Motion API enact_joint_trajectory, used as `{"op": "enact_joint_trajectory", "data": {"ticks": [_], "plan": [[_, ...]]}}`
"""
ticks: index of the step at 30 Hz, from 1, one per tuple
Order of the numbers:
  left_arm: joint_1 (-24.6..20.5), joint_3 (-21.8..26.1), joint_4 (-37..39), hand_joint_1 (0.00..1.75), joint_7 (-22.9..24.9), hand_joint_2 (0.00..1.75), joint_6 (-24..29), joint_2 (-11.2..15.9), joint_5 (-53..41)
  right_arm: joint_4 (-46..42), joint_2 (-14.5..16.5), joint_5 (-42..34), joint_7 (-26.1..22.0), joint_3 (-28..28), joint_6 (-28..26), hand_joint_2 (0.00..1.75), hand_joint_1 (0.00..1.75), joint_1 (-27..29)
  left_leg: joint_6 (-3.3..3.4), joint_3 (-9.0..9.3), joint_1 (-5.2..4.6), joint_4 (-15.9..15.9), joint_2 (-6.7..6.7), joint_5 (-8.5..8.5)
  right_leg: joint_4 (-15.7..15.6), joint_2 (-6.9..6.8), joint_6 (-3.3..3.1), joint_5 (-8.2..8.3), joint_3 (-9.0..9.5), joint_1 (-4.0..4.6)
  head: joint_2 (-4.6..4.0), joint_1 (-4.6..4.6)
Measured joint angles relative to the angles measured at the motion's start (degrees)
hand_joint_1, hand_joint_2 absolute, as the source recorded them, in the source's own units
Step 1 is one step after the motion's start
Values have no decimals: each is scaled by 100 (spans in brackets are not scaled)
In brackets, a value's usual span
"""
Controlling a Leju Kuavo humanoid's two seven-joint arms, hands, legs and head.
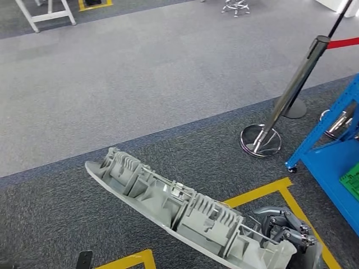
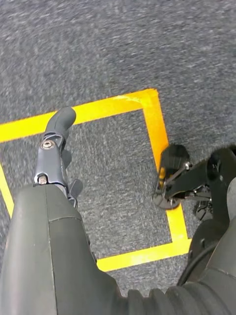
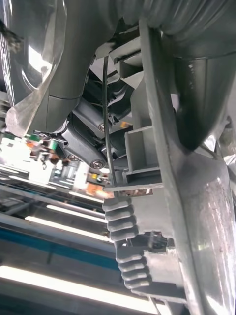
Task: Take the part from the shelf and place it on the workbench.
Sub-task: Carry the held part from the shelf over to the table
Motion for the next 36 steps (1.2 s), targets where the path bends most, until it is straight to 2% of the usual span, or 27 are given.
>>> {"op": "enact_joint_trajectory", "data": {"ticks": [1,2,3,4,5,7,9,11,12,14,15,16,17,18,19,20,21,22,24,26,27,29,31,32,33,34,36], "plan": [[-5,21,0,0,-25,175,14,-9,7,-4,-9,4,1,4,3,175,175,-7,-34,-191,29,393,79,-166,0,-87,-7,-7,2,5,0,-3],[-5,42,0,0,-61,175,9,-15,18,-4,-20,8,3,12,13,175,175,-23,-58,-328,59,676,106,-249,0,-167,-9,-16,6,7,0,-4],[-1,66,0,0,-101,175,-8,-18,36,-3,-29,14,4,23,26,175,175,-45,-78,-372,86,769,120,-226,0,-245,-6,-26,12,7,0,-4],[3,93,0,0,-136,175,-36,-19,52,-3,-36,21,6,39,39,175,175,-71,-90,-289,107,606,145,-86,1,-318,2,-38,25,6,0,-4],[5,120,0,0,-157,175,-63,-17,69,-2,-39,29,6,57,50,175,175,-97,-90,-97,120,237,207,123,0,-388,17,-55,47,5,0,-4],[-1,165,0,0,-169,175,-109,-11,88,-1,-39,44,4,95,64,175,175,-136,-51,307,87,-551,447,400,-2,-513,70,-96,89,17,0,-3],[1,197,0,0,-169,175,-128,-4,98,7,-40,56,3,124,75,175,175,-157,24,435,25,-847,551,422,-13,-624,136,-127,114,31,0,0],[32,229,0,0,-168,175,-135,10,109,16,-42,64,4,139,82,175,175,-182,112,434,7,-898,428,439,-43,-695,206,-147,148,19,0,-2],[50,241,0,0,-167,175,-135,17,113,21,-45,68,5,141,84,175,175,-198,154,460,13,-942,370,457,-25,-616,231,-183,155,2,0,8],[53,257,0,0,-157,175,-127,30,111,28,-55,69,2,143,86,175,175,-216,237,520,35,-1024,251,496,323,-296,247,-406,4,-14,0,43],[45,262,0,0,-148,175,-120,33,101,32,-59,68,1,144,89,175,175,-221,261,528,27,-1031,190,498,687,-137,237,-577,-177,-13,0,61],[36,270,0,0,-137,175,-117,37,87,37,-61,67,0,145,93,175,175,-223,280,527,18,-1029,118,496,1111,-61,232,-742,-409,-5,0,68],[33,277,0,0,-127,175,-117,36,75,45,-61,67,2,146,99,175,175,-226,288,528,8,-1025,42,492,1462,-33,231,-835,-624,2,0,71],[36,284,0,0,-121,175,-120,35,66,56,-62,69,4,146,106,175,175,-230,294,533,1,-1021,-37,487,1631,-25,226,-811,-762,10,0,71],[38,290,0,0,-118,175,-126,35,60,66,-63,74,5,146,112,175,175,-234,295,541,-2,-1014,-120,483,1566,-17,219,-668,-790,16,0,71],[38,292,0,0,-117,175,-131,35,54,73,-64,81,6,146,113,175,175,-236,292,552,-1,-1003,-204,476,1274,15,209,-430,-702,17,0,73],[35,293,0,0,-117,175,-133,35,43,77,-66,90,6,146,108,175,175,-237,281,555,2,-987,-286,463,868,121,197,-186,-553,9,0,75],[27,293,0,0,-113,175,-135,34,28,76,-66,98,6,146,94,175,175,-233,260,544,-5,-951,-367,445,484,250,187,-22,-398,-10,0,73],[17,293,0,0,-88,175,-131,30,-25,51,-70,110,5,148,38,175,175,-206,201,497,-4,-904,-509,431,88,429,161,85,-212,-27,0,68],[29,293,1,0,-61,175,-112,26,-93,0,-95,131,4,150,-23,175,175,-184,141,456,15,-901,-638,447,59,347,116,81,-169,-18,0,66],[38,293,1,0,-53,175,-100,24,-124,-30,-112,148,3,154,-44,175,175,-183,114,439,15,-876,-615,430,40,277,87,90,-151,-19,0,65],[26,292,1,0,-47,175,-80,10,-162,-76,-132,204,-1,172,-68,175,175,-185,55,304,12,-570,-342,237,-2,114,30,97,-106,-29,0,28],[-6,291,1,0,-44,175,-75,-5,-175,-95,-142,279,-2,197,-86,175,175,-193,-8,-31,38,141,1,-122,-10,-61,-8,78,-81,-8,0,-6],[-13,291,1,0,-37,175,-79,-9,-169,-95,-148,313,-1,214,-91,175,175,-201,-33,-204,62,490,71,-255,-10,-147,-14,67,-76,0,0,-4],[-10,292,2,0,-24,175,-89,-11,-156,-91,-154,338,2,234,-90,175,175,-216,-52,-304,86,691,103,-291,-10,-229,-17,55,-69,5,0,-6],[0,294,2,0,0,175,-110,-12,-142,-86,-158,348,4,254,-79,175,175,-240,-65,-296,105,670,122,-213,-10,-304,-12,42,-59,6,0,-7],[20,297,2,0,68,175,-162,-5,-145,-71,-162,330,6,278,-16,175,175,-320,-57,27,119,30,258,178,-10,-432,13,12,-17,8,0,-8]]}}
